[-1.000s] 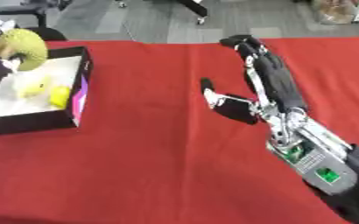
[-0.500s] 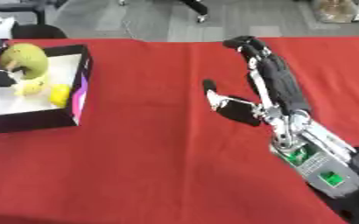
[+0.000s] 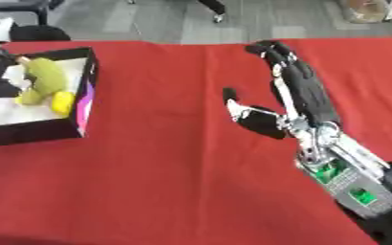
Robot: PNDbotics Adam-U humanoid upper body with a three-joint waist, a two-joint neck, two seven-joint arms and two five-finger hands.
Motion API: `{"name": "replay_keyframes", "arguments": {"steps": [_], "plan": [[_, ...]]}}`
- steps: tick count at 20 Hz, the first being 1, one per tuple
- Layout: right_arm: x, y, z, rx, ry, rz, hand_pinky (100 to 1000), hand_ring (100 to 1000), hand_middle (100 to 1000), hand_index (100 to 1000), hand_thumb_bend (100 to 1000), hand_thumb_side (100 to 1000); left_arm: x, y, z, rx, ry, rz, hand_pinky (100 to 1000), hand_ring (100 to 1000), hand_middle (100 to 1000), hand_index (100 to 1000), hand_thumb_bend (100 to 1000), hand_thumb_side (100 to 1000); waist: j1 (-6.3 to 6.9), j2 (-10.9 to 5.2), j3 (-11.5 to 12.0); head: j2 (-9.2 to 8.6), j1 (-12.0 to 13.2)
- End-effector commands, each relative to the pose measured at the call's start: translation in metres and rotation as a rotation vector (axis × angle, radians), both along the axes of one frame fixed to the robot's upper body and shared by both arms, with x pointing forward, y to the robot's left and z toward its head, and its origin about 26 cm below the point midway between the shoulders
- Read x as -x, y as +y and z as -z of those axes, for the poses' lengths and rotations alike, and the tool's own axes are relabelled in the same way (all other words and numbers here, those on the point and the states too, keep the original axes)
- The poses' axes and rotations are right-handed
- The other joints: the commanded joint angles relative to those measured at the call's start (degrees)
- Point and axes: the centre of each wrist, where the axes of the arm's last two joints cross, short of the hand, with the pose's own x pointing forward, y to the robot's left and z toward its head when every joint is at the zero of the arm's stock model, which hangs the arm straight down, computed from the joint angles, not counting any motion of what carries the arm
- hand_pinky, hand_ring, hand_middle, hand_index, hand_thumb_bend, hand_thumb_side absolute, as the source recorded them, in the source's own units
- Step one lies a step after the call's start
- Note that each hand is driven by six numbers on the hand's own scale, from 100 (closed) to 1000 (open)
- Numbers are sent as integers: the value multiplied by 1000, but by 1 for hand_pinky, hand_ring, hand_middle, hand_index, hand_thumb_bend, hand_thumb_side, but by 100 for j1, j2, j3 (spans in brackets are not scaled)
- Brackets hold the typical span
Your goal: Pick up the objects with one hand, pass them to the other hand, and then place them into the box on the other side of the table.
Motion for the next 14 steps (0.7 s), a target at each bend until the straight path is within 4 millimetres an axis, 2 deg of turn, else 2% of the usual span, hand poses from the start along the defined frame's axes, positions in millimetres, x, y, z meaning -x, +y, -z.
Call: {"name": "replay_keyframes", "arguments": {"steps": [1, 3, 5, 6, 7, 8, 9, 11, 12, 13, 14], "plan": [[1, -1, -7, 8, -31, -2, 638, 818, 827, 853, 303, 342, -2, 7, -19, -11, -46, -24, 868, 815, 782, 865, 313, 656, -48, 1, -1, -9, -8], [1, -2, -7, 9, -33, -2, 640, 818, 826, 853, 305, 340, -2, 7, -20, -7, -48, -27, 866, 811, 776, 857, 286, 631, -43, -8, -1, -9, -23], [1, -2, -7, 13, -36, 0, 642, 818, 826, 854, 307, 336, -1, 7, -23, 7, -57, -28, 866, 801, 762, 840, 192, 585, -43, -16, -5, -9, -70], [1, -3, -7, 15, -39, 2, 645, 819, 826, 855, 309, 333, 0, 7, -26, 25, -70, -28, 865, 789, 747, 833, 106, 547, -46, -20, -10, -9, -116], [1, -4, -7, 18, -44, 6, 647, 820, 827, 856, 306, 325, 2, 7, -32, 49, -91, -25, 862, 777, 732, 825, 100, 543, -48, -24, -15, -9, -166], [1, -6, -7, 20, -51, 12, 649, 821, 829, 857, 167, 373, 5, 6, -38, 81, -115, -19, 858, 763, 721, 820, 100, 783, -50, -28, -21, -9, -218], [0, -10, -8, 22, -62, 23, 651, 822, 828, 858, 296, 296, 9, 6, -46, 126, -142, -8, 854, 755, 713, 819, 100, 563, -52, -36, -26, -9, -281], [0, -18, -9, 24, -84, 44, 656, 825, 830, 861, 261, 272, 18, 8, -61, 216, -186, 10, 851, 742, 709, 820, 100, 592, -57, -50, -37, -9, -382], [-1, -22, -10, 22, -94, 57, 659, 829, 834, 864, 168, 248, 23, 10, -67, 265, -200, 22, 852, 722, 699, 822, 100, 651, -60, -60, -45, -9, -426], [-1, -28, -12, 16, -104, 73, 660, 831, 836, 865, 100, 235, 29, 12, -72, 325, -212, 41, 856, 722, 701, 826, 100, 659, -62, -69, -56, -9, -468], [-1, -33, -12, 7, -111, 86, 661, 834, 840, 867, 100, 206, 35, 13, -76, 379, -220, 62, 861, 722, 700, 831, 100, 677, -65, -76, -66, -9, -498]]}}
